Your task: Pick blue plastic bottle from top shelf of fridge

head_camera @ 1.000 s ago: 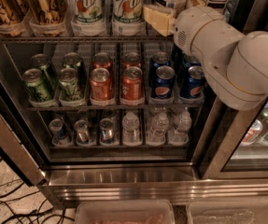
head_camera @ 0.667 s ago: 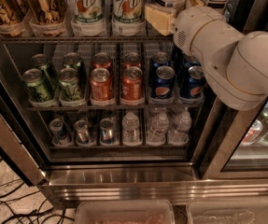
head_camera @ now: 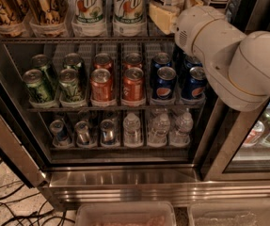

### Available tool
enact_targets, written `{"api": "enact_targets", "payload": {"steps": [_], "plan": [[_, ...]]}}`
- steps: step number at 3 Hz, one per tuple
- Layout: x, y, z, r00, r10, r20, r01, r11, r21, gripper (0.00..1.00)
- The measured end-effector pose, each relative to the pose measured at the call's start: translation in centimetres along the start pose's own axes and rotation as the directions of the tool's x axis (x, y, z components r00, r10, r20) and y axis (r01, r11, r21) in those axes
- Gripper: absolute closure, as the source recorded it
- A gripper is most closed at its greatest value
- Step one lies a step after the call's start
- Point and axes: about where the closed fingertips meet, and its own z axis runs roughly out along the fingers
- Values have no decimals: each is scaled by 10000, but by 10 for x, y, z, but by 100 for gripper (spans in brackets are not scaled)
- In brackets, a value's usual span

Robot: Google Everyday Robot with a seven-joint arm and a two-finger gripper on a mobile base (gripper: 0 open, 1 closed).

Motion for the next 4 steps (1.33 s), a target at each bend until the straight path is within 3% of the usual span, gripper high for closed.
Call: {"api": "enact_targets", "payload": {"steps": [1,2,4], "plan": [[-2,1,0,10000,-51,61,51,10000,10,100],[-12,-8,-5,9981,-203,580,195,9997,147,100],[-45,2,-19,9803,-361,1940,358,9993,50,100]]}}
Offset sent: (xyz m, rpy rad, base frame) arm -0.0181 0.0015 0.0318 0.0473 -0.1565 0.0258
